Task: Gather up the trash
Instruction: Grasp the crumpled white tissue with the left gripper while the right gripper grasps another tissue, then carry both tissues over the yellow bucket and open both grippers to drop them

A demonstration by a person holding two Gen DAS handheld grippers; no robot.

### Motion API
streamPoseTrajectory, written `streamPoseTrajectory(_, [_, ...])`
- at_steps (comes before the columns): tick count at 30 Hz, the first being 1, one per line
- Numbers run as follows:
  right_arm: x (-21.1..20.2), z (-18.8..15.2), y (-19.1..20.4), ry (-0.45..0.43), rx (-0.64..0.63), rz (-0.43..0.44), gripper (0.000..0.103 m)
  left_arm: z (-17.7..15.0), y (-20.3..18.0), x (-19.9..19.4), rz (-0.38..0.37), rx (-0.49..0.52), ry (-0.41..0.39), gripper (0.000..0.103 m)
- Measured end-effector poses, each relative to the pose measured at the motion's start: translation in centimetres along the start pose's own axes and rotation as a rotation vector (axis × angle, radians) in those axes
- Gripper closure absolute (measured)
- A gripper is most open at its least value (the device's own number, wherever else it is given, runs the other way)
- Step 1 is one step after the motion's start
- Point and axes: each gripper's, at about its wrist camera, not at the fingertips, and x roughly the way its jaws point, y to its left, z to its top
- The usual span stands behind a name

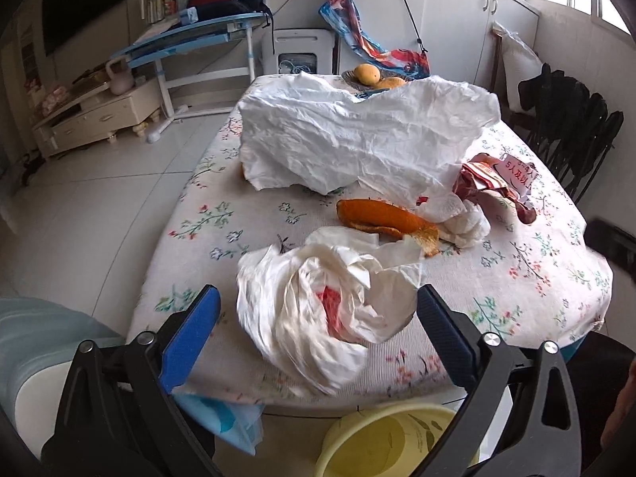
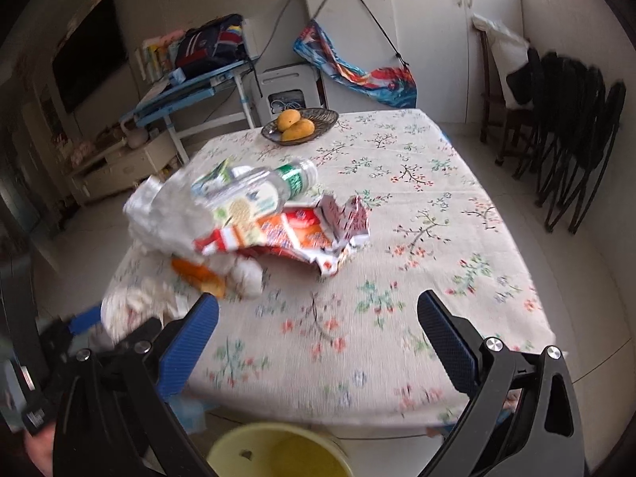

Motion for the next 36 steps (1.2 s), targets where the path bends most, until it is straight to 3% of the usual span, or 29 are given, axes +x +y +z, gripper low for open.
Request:
streamPoseTrajectory(1, [0.5,0.4,-0.4,0.004,0.021,0.004,0.007,0.1,0.0,0.4,-0.007,0.003,0.005,0.023])
streamPoseTrajectory(5, [2.5,1.6,-1.5,0.029,0.104,0.044,0.007,0.2,0.2,1.6,-0.067,-0.012,0.029,0.065])
streamPoseTrajectory(8, [2.6,1.7,-1.3,0.037,0.110,0.067,0.007,0.2,0.5,1.4,-0.087,-0.021,0.010,0.077])
streamPoseTrajectory(16, [3.5,-1.0,2.5,0.098,0.000,0.187,0.007,0.3,2.8,0.0,-0.112,-0.080,-0.006,0.079])
streamPoseTrajectory(19, [4.5,-0.6,4.0,0.082,-0.069,0.175,0.010,-0.3,3.4,-0.9,-0.123,-0.093,-0.013,0.079])
streamPoseTrajectory(26, [7.9,-0.2,4.2,0.094,-0.094,0.148,0.037,-1.4,4.4,-2.4,-0.143,-0.112,-0.024,0.079])
streamPoseTrajectory(28, [8.1,0.0,3.7,0.096,-0.067,0.172,0.066,-1.6,4.6,-2.6,-0.143,-0.108,-0.025,0.079])
streamPoseTrajectory(30, [8.2,0.2,3.7,0.111,-0.053,0.198,0.084,-1.8,4.6,-2.8,-0.143,-0.108,-0.022,0.079])
streamPoseTrajectory(36, [5.5,-0.6,3.7,0.105,-0.050,0.235,0.087,-2.2,4.8,-3.8,-0.147,-0.107,-0.027,0.079])
